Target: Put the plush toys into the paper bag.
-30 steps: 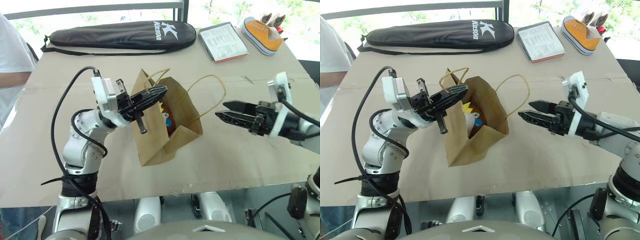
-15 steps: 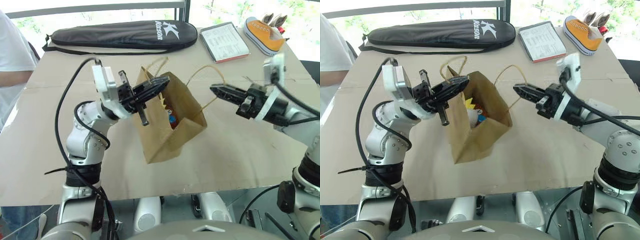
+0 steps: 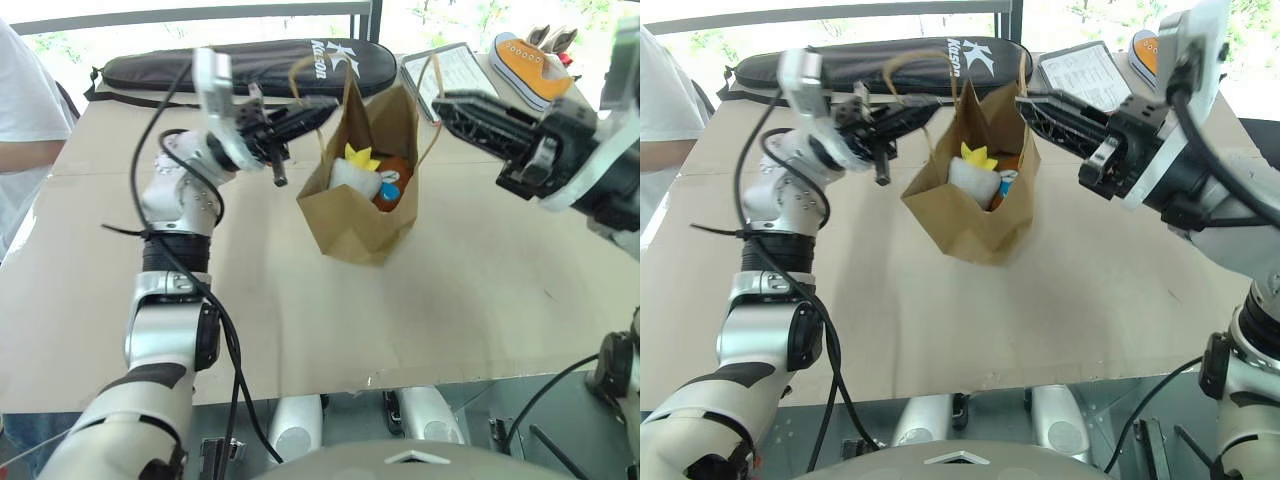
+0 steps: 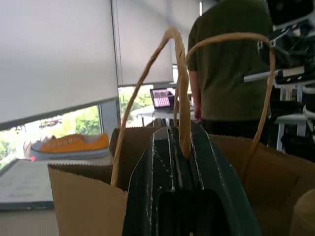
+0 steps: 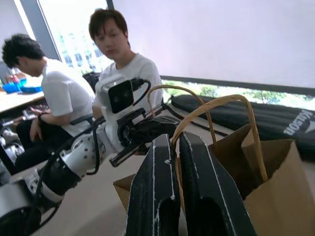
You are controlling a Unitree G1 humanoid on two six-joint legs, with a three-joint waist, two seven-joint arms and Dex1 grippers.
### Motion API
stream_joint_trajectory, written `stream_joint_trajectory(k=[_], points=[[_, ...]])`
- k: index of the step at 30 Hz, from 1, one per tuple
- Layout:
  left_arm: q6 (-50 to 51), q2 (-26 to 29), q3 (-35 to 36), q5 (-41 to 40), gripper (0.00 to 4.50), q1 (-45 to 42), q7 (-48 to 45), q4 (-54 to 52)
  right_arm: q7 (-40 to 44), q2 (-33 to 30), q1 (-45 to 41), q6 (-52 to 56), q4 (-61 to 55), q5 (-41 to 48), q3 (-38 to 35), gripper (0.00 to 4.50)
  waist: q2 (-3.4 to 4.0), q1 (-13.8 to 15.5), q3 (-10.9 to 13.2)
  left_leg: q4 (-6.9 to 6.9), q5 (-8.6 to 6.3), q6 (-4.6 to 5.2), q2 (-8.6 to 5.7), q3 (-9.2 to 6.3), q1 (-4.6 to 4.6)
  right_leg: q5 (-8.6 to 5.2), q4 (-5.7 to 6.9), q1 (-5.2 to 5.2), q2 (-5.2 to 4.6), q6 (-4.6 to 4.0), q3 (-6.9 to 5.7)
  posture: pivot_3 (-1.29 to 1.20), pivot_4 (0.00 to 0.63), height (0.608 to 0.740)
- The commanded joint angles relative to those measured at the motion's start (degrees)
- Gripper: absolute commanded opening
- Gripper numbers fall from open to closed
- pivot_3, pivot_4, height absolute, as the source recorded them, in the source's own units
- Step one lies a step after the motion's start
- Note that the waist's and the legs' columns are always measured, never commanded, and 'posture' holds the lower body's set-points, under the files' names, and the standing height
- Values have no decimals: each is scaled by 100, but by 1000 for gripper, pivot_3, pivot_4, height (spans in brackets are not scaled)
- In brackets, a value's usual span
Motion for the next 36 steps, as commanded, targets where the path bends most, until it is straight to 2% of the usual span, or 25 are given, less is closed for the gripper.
stream_joint_trajectory(k=[1, 2, 3, 5, 6, 7, 8, 9, 11, 15, 22, 23, 24, 27, 28, 29, 32, 36], points=[[-202, -130, -174, 303, 0, -134, -327, 370, 139, -147, 164, -234, -20, -877, 407, 416, 0, -18, 2, 1, 0, 0, 0, 1, -7, 0, 2, -7, 0, 0, 1, 0, 150, 740], [-162, -140, -156, 299, 556, -133, -384, 377, 216, -169, 198, -298, -14, -956, 414, 563, -1, -27, 2, 1, 0, 0, 0, 2, -8, 0, 3, -11, 0, 0, 2, 0, 150, 740], [-189, -141, -107, 309, 714, -144, -368, 406, 247, -201, 224, -339, -50, -997, 385, 749, -1, -31, 2, 1, 0, 0, 2, 0, -12, 0, 3, -14, 1, 0, 1, 0, 150, 740], [-202, -145, 29, 311, 1441, -169, -260, 443, 279, -288, 279, -374, -149, -978, 299, 1717, 0, -28, 2, 0, 0, 0, 2, -1, -13, 0, 3, -17, 1, 0, 1, 0, 150, 740], [-184, -146, 92, 295, 2040, -170, -201, 429, 283, -335, 314, -394, -198, -929, 245, 2322, -1, -22, 2, -1, 0, 0, 2, -5, -13, 0, 3, -17, 2, 0, -2, 0, 150, 740], [-135, -116, 161, 259, 2324, -157, -163, 383, 385, -460, 382, -398, -289, -745, 135, 2607, -1, -15, 2, -2, 0, 0, 2, -6, -13, 0, 3, -17, 2, 0, -3, 0, 150, 740], [113, -43, 271, 124, 2825, -96, -97, 232, 490, -655, 516, -398, -384, -419, -110, 3081, -1, -10, 2, -2, 0, 0, 2, -8, -13, 0, 3, -16, 1, 1, -4, 0, 150, 740], [297, 5, 344, 32, 3154, -41, -56, 104, 567, -804, 629, -411, -451, -183, -285, 3098, -1, 2, 2, -2, 0, 0, 2, -8, -15, 0, 2, -16, 1, 1, -5, 0, 150, 740], [994, 252, 474, -290, 4161, 322, -116, -466, 899, -1334, 1106, -322, -585, 397, -857, 3098, -2, 3, 2, -2, -1, 1, 3, -14, -23, -1, -2, -16, -1, 3, -11, 0, 150, 740], [1348, 466, 779, -443, 4161, 1022, 275, -1207, 1208, -2018, 1951, -320, -573, 733, -1657, 3098, -2, -9, 2, -1, -4, 6, 4, -11, -9, -4, -3, -2, -8, 8, -10, 0, 150, 740], [1774, 476, 821, -668, 4161, 2308, 685, -2682, 1701, -2308, 3211, -293, -783, 706, -2632, 3098, -3, 18, 1, 12, -3, 5, 3, -6, 6, -4, 2, 15, -11, 7, -4, 0, 150, 740], [1817, 486, 806, -683, 4235, 2415, 718, -2780, 1822, -2329, 3423, -257, -828, 510, -2680, 2596, -3, 23, 1, 12, -3, 5, 3, -4, 8, -4, 0, 16, -13, 8, -3, 0, 150, 740], [1823, 506, 761, -654, 4235, 2529, 725, -2859, 2020, -2391, 3685, -224, -929, 111, -2595, 2277, -3, 28, 1, 12, -3, 5, 2, -4, 8, -4, -1, 17, -13, 8, -3, 0, 150, 740], [1704, 504, 573, -422, 4235, 2758, 811, -3002, 2313, -2377, 4037, -570, -1013, -1181, -1766, 685, -6, 54, -1, 14, -3, 5, 1, -4, 16, -5, 4, 17, -10, 7, -3, 0, 150, 740], [1689, 461, 518, -366, 4235, 2792, 888, -3030, 2399, -2332, 4022, -809, -974, -1723, -1254, 230, -5, 58, -1, 20, -3, 5, 2, -5, 17, -5, 4, 18, -8, 7, -3, 0, 150, 740], [1637, 418, 465, -290, 4235, 2810, 965, -3032, 2475, -2279, 3981, -1039, -908, -2248, -762, 66, -5, 58, -1, 24, -3, 5, 2, -3, 16, -8, 5, 18, -9, 2, -2, 0, 150, 740], [1518, 279, 378, -132, 4235, 2757, 1234, -2919, 2678, -2007, 3638, -1593, -483, -3496, 527, 66, -5, 61, -1, 32, -3, 5, 1, 4, 16, -14, 5, 17, -10, -8, 3, 0, 150, 740], [1302, 164, 262, 318, 4235, 2648, 1745, -2574, 2883, -1292, 2703, -2310, 606, -5103, 2178, 66, -7, 59, -2, 36, -3, 5, 0, 9, 16, -11, 5, 16, -7, -5, 8, 0, 150, 740]])
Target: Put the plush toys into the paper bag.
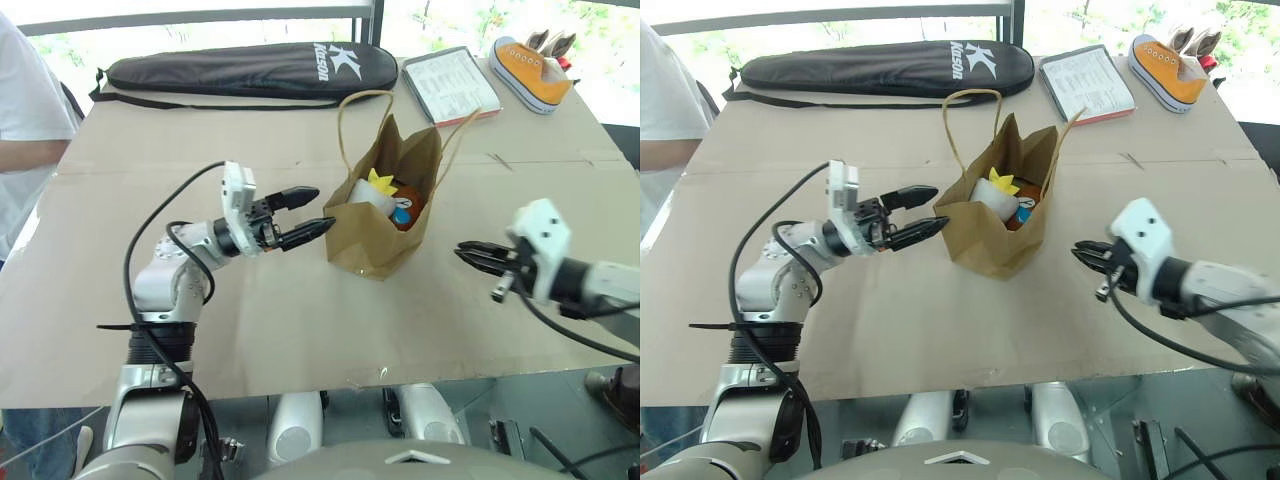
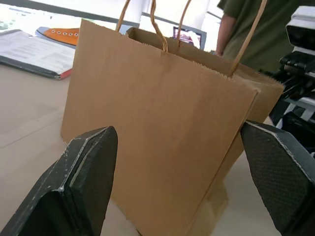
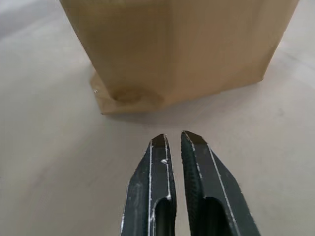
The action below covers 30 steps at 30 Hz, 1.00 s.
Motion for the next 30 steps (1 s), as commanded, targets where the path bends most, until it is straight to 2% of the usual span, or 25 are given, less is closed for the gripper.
stream_joint_trajectory(k=[1, 5, 9, 13, 20, 25, 30], points=[[-182, -52, 88, 196, 4235, -156, 419, 172, 253, 449, -718, -649, 776, -1263, 1048, 66, 1, 4, 1, 1, 0, 0, 0, 0, 0, 0, 0, -1, 0, 0, 0, 0, 150, 740], [-153, 19, 327, 36, 4235, -294, 463, 264, 504, 608, -1093, -804, 1167, -1709, 1306, 66, 5, 62, 5, -7, -1, 0, 0, 0, -14, 8, 4, -16, 3, 12, 1, 0, 150, 740], [242, 102, 589, -560, 4235, -307, 248, -4, 724, 719, -1139, -875, 1290, -1910, 1191, 66, 5, 66, 5, -9, -1, 0, 0, -5, -17, 7, 3, -15, 3, 13, -6, 0, 150, 740], [619, 447, 665, -969, 4235, -223, -316, -148, 805, 919, -1203, -798, 1225, -1971, 1118, 66, 5, 55, 4, -8, -1, 0, 0, -5, -15, 8, 5, -14, 3, 13, -5, 0, 150, 740], [84, 465, 633, -367, 4235, -930, 137, 901, 858, 1244, -1355, -625, 1087, -2011, 1124, 66, 4, 75, 4, 2, -1, 0, -1, -5, -11, 8, 12, -9, 3, 12, -7, 0, 150, 740], [-467, 273, -20, 500, 4235, -1177, 223, 1508, 813, 1468, -1398, -529, 1010, -2206, 1292, 66, 5, 70, 4, 1, -1, 1, -4, -4, -13, 9, 10, -8, 2, 14, -6, 0, 150, 740], [-829, -122, -450, 864, 4235, -1292, 117, 1790, 745, 1915, -1637, -515, 1277, -2471, 1578, 66, 4, 58, 4, 2, -1, 1, -4, -6, -15, 9, 12, -10, 3, 13, -6, 0, 150, 740]])
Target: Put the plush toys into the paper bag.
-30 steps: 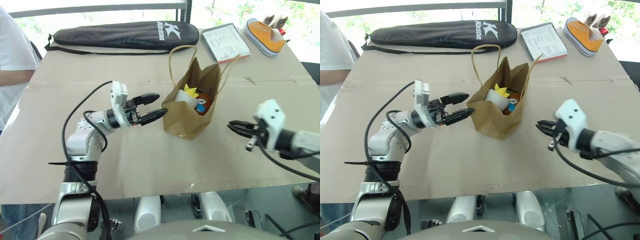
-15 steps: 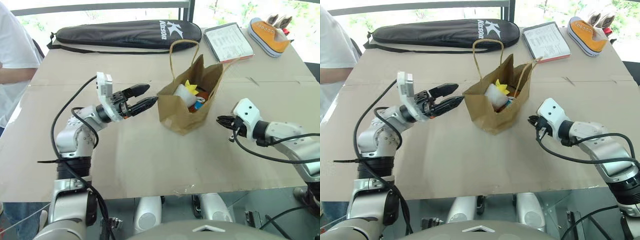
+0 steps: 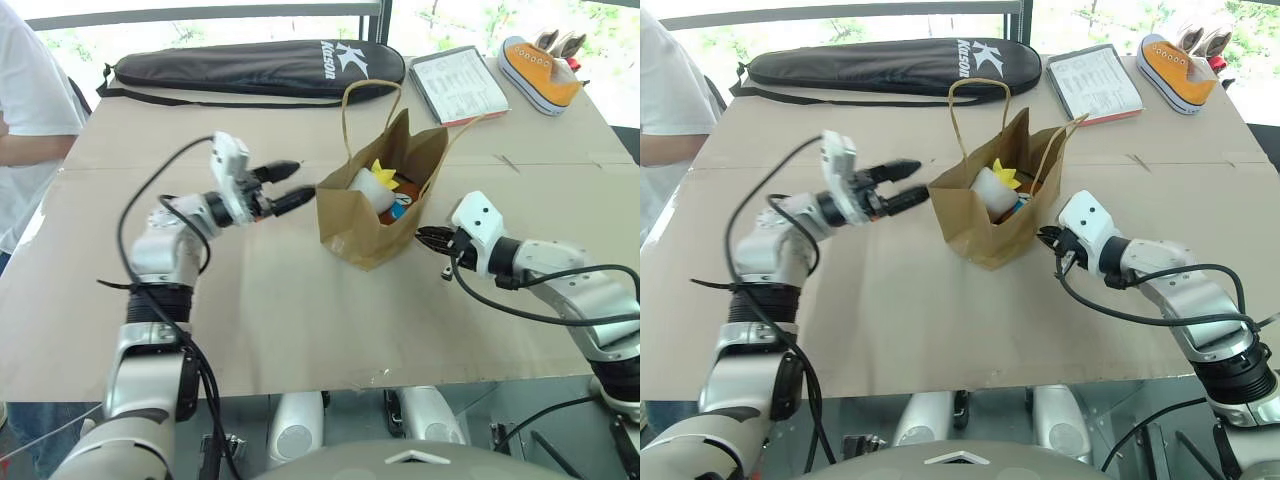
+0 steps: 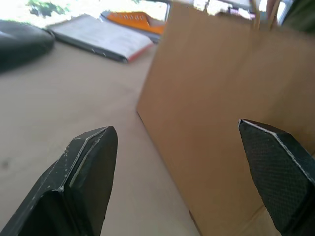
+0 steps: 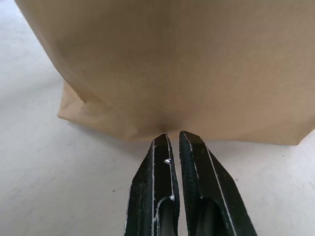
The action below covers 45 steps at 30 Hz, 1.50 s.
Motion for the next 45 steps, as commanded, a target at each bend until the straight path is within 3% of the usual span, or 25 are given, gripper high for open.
stream_joint_trajectory(k=[1, 6, 10, 15, 22, 32, 45], points=[[-292, -223, -182, 153, 4235, -213, -78, -10, -38, 322, -249, -50, 88, -182, 178, 66, 0, -13, 0, 0, 0, 0, 0, 0, 0, 0, 1, 0, 1, 0, 0, 0, 150, 740], [-320, -375, -123, 147, 4235, -300, -57, 36, 15, 942, -607, -227, 644, -473, 499, 66, 0, -27, 0, 1, 0, 0, 0, -2, 3, 0, 7, -1, 4, 0, 2, 0, 150, 740], [-122, -187, 164, -41, 4235, -105, -53, -161, 103, 956, -520, -249, 566, -556, 451, 66, 0, -24, 0, 0, 0, 0, 0, -2, 3, 0, 9, -1, 3, 0, 1, 0, 150, 740], [741, 232, 823, -1023, 4235, 290, -448, -842, 150, 829, -291, -181, 306, -535, 239, 66, 0, -33, 0, 0, 0, 0, 3, -3, 4, 0, 18, -4, 2, 0, 1, 0, 150, 740], [1435, 652, 760, -1402, 4368, 1035, -533, -2125, 136, 889, -218, -155, 218, -526, 178, 19, 0, -10, 0, 3, 0, -1, 2, 1, 9, -1, 25, -3, -3, -1, 1, 0, 150, 740], [849, -10, 166, -706, 4368, 1420, 393, -2609, 116, 1105, -289, -164, 284, -594, 237, 19, 0, -15, 0, 6, 0, -1, 2, 2, 10, -1, 27, -3, -1, -2, 4, 0, 150, 740], [59, -242, -163, 126, 4368, 1625, 1117, -2680, 200, 1383, -473, -328, 594, -735, 323, 19, 0, -11, 0, 7, 0, -1, 1, 4, 11, -1, 28, -3, -1, -1, 6, 0, 150, 740]])
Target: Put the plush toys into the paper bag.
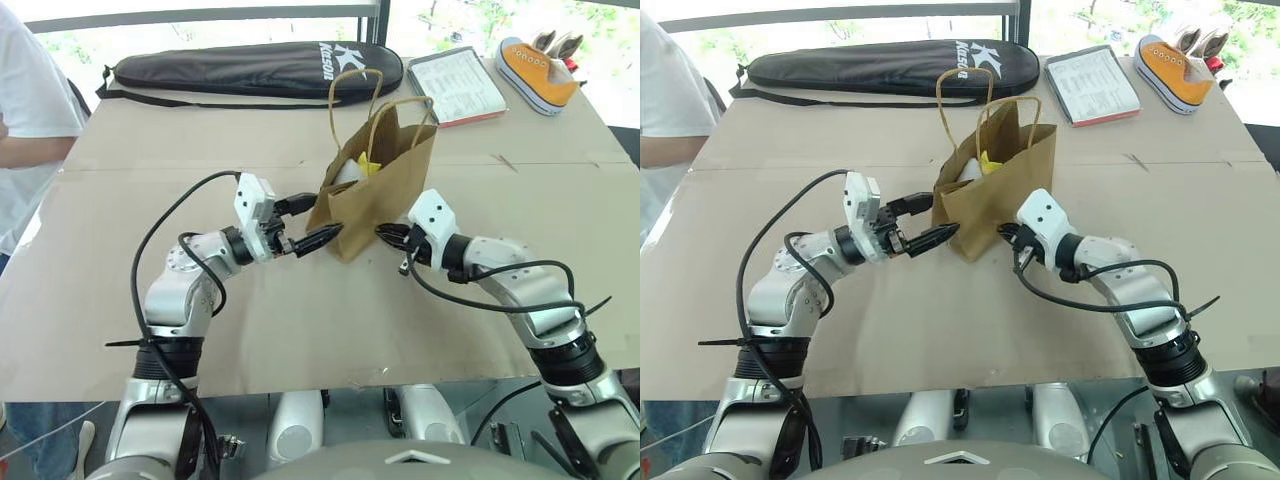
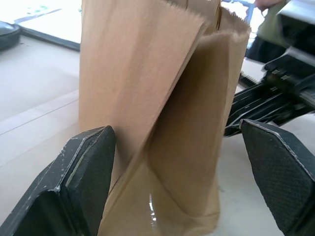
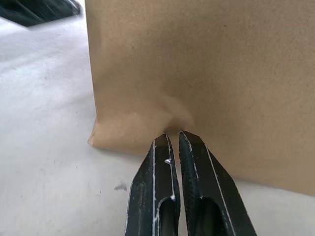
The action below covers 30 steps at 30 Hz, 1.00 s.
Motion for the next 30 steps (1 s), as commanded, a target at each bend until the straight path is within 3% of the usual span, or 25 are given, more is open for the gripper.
stream_joint_trajectory(k=[1, 5, 17, 20, 26, 28, 30], points=[[-349, -141, -141, 345, 4368, 109, 370, -319, 56, 39, -100, -145, -60, -31, -15, 19, 0, -2, 0, 0, 0, 0, 0, 0, 0, 0, 0, 0, 0, 0, 1, 0, 150, 740], [-450, -479, -185, 824, 4368, 88, 1238, -298, 85, 55, -65, -156, -68, -68, -26, 19, 0, 4, 0, 0, 0, 0, 0, 0, 1, 0, 1, 0, 0, 0, 1, 0, 150, 740], [-671, -831, -365, 1271, 4368, -27, 1862, -13, 93, 60, 5, -130, -134, -113, -61, 19, 0, 1, 0, 1, 0, 0, -1, 0, 1, 1, 2, 0, 0, 1, 2, 0, 150, 740], [-722, -903, -349, 1144, 3510, -150, 1709, 187, 54, 98, 13, -105, -166, -120, -55, 0, 0, 0, 0, 1, 0, 0, -1, 0, 1, 1, 3, 0, 1, 1, 2, 0, 150, 740], [-1075, -751, -115, 807, 634, -468, 1081, 690, 1, 76, 106, -102, -238, -142, -97, 0, 0, 2, 0, 0, 0, 0, -1, -2, 1, 0, 3, 0, 2, 1, 1, 0, 150, 740], [-1267, -593, -32, 654, 98, -662, 638, 954, -16, 47, 175, -103, -300, -128, -149, 0, 0, 0, 0, 0, 0, 0, -2, -3, 0, 0, 3, -1, 2, 1, -2, 0, 150, 740], [-1375, -512, 0, 459, 98, -852, 194, 1179, -8, -15, 310, -170, -420, -88, -239, 0, 0, 8, 0, 1, 0, 0, -2, -2, 0, 0, 2, -1, 1, 1, -1, 0, 150, 740]])
